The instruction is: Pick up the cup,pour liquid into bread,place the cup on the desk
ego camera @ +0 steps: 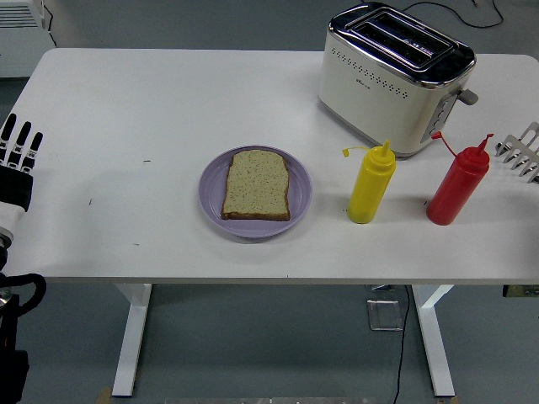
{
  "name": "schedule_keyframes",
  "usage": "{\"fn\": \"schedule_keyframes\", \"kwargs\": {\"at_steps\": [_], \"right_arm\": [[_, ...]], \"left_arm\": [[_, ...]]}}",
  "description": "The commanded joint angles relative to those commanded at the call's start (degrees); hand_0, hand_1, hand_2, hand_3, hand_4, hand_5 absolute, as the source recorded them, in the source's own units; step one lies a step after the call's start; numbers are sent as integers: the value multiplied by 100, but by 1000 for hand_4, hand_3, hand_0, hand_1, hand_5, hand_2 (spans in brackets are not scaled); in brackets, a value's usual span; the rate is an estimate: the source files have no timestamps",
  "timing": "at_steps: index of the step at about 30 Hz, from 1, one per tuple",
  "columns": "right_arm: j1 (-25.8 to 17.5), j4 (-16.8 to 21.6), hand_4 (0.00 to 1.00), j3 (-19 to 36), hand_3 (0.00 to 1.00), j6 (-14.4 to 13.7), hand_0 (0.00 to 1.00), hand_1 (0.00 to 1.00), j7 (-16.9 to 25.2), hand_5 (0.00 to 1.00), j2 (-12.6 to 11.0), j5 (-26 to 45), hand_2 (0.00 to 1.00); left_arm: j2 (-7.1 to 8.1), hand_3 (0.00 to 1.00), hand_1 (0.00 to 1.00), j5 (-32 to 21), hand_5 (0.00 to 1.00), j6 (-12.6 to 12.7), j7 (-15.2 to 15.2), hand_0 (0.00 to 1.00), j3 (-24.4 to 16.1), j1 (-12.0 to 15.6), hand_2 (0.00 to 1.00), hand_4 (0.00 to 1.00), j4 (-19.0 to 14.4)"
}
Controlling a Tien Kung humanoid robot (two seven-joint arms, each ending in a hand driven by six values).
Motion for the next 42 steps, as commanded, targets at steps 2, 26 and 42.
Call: {"fn": "schedule_keyframes", "kwargs": {"at_steps": [2,26,42], "right_arm": [[8,-1,705,1,851,6,803,752,-1,562,2,-19,800],[21,-47,726,-39,858,40,802,752,-47,536,5,-91,802],[27,-65,733,-54,854,4,825,782,-44,528,6,-141,805]], "left_arm": [[0,695,738,-1,998,2,0,788,-7,-6,736,545,0],[-5,695,738,-27,998,25,-7,788,-38,-25,736,544,3],[-5,694,737,-39,998,46,-7,788,-34,-31,736,545,5]]}}
